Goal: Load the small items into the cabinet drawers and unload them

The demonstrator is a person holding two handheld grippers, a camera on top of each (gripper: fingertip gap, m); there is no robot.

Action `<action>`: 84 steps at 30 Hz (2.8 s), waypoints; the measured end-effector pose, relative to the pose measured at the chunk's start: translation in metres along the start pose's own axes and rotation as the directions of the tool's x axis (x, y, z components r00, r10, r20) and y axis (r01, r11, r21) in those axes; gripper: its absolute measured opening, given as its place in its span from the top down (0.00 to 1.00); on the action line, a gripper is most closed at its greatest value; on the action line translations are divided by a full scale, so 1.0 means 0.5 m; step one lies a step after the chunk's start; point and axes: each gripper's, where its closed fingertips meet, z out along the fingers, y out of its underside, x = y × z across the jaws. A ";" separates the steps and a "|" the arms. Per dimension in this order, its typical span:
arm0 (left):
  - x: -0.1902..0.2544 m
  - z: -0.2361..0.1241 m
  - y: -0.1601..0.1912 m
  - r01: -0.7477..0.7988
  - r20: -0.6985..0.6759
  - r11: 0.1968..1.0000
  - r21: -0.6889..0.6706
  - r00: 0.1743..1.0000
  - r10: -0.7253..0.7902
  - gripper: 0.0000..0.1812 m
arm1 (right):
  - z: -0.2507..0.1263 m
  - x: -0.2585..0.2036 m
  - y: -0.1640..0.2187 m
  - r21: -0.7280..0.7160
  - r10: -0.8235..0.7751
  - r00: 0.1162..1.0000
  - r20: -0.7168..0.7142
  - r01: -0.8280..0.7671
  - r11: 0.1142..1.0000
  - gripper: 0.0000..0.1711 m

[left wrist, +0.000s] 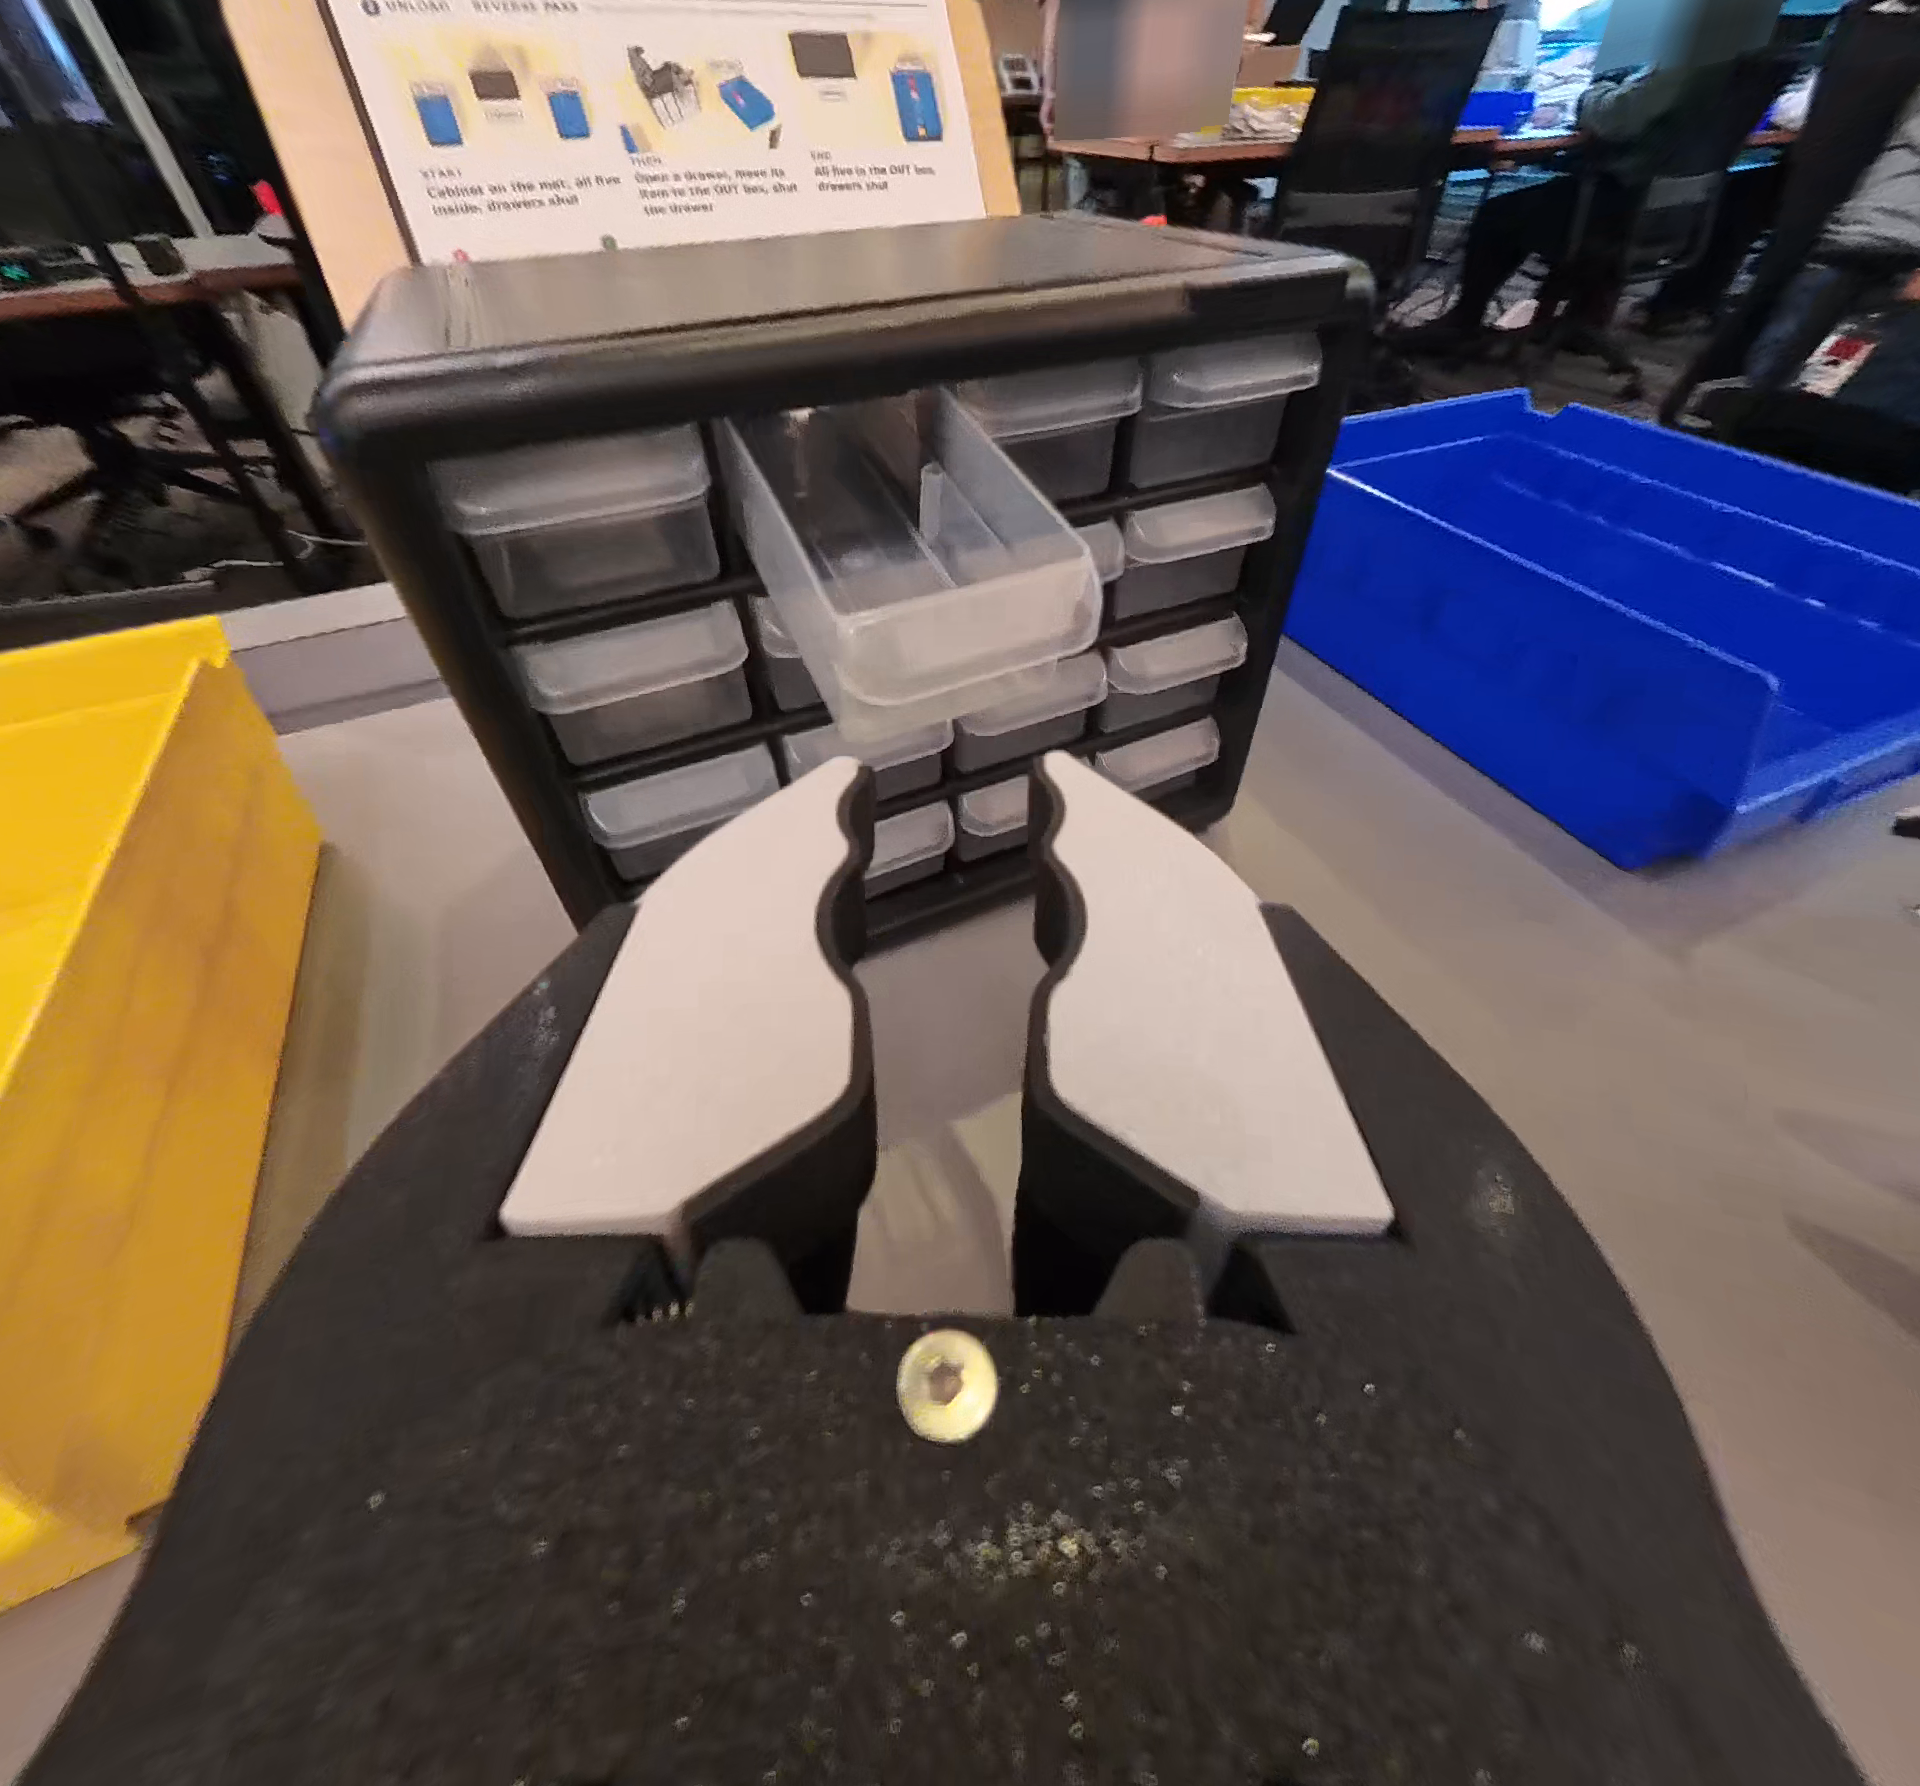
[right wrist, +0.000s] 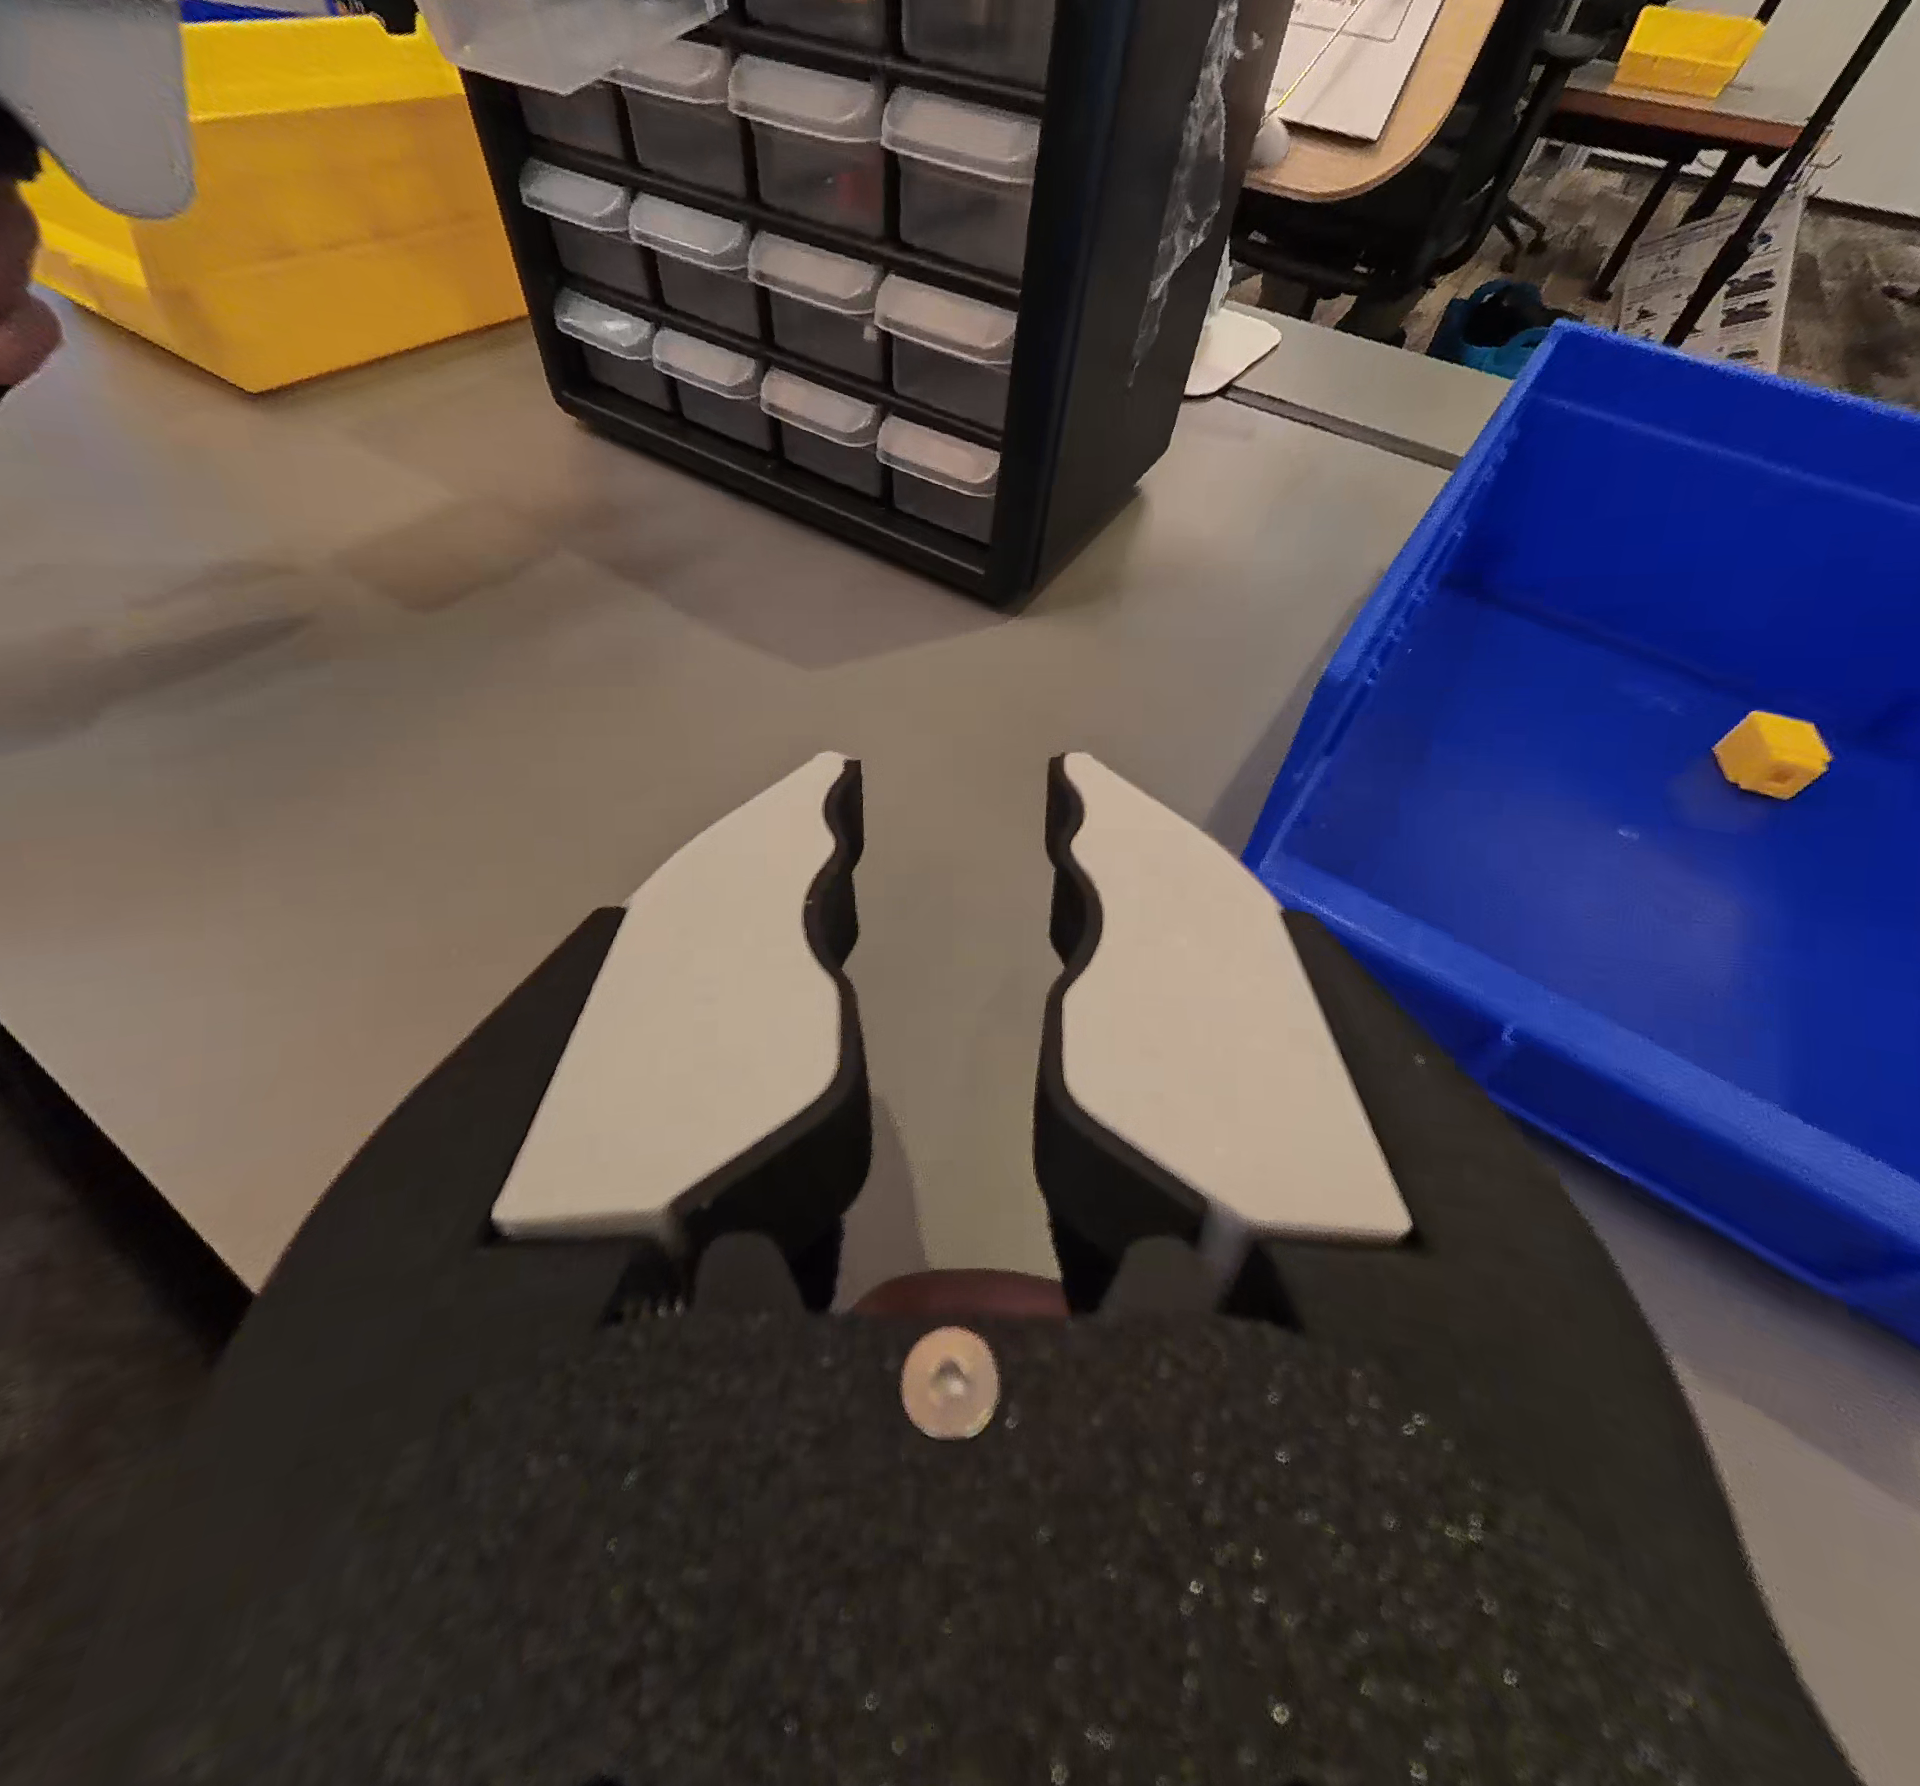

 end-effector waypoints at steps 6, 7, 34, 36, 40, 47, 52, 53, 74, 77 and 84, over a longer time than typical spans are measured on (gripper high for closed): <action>-0.002 0.036 -0.010 0.025 0.106 1.000 0.004 0.994 -0.025 0.85 | -0.001 -0.017 0.002 0.001 0.017 0.999 0.039 -0.017 1.000 0.81; -0.003 0.041 -0.007 0.035 0.111 0.999 0.001 0.993 -0.035 0.85 | -0.001 -0.019 0.002 0.000 0.004 0.999 0.038 -0.004 1.000 0.81; -0.075 0.177 -0.052 0.070 0.281 0.997 0.019 0.957 -0.072 0.87 | 0.009 -0.042 0.026 -0.060 -0.014 0.995 0.099 0.020 0.998 0.80; -0.077 0.179 -0.050 0.070 0.292 0.997 0.021 0.954 -0.073 0.87 | 0.011 -0.046 0.028 -0.065 -0.017 0.994 0.104 0.024 0.998 0.80; -0.075 0.183 -0.051 0.063 0.302 0.998 0.028 0.951 -0.069 0.87 | 0.013 -0.050 0.031 -0.074 -0.023 0.994 0.111 0.032 0.997 0.80; -0.050 0.160 -0.032 0.042 0.237 0.999 0.017 0.970 -0.045 0.85 | 0.012 -0.047 0.031 -0.073 -0.020 0.994 0.109 0.028 0.997 0.80; -0.019 0.112 0.026 0.043 0.103 0.999 0.002 0.994 -0.043 0.82 | 0.013 -0.045 0.034 -0.076 -0.010 0.994 0.112 0.019 0.997 0.80; -0.018 0.098 0.043 0.055 0.082 0.998 -0.005 0.995 -0.054 0.82 | 0.013 -0.045 0.035 -0.077 -0.009 0.994 0.112 0.018 0.997 0.80; -0.072 -0.027 0.083 0.086 0.054 0.996 -0.015 0.995 -0.086 0.82 | 0.347 -0.138 -0.189 0.158 0.429 0.833 0.348 -0.504 0.849 0.84; -0.062 -0.030 0.081 0.087 0.034 0.996 -0.011 0.996 -0.086 0.82 | 0.391 -0.131 -0.224 0.193 0.552 0.724 0.413 -0.662 0.724 0.83; -0.029 -0.032 0.083 0.073 -0.021 0.997 -0.015 0.997 -0.073 0.82 | 0.413 -0.119 -0.246 0.175 0.657 0.539 0.527 -0.826 0.536 0.84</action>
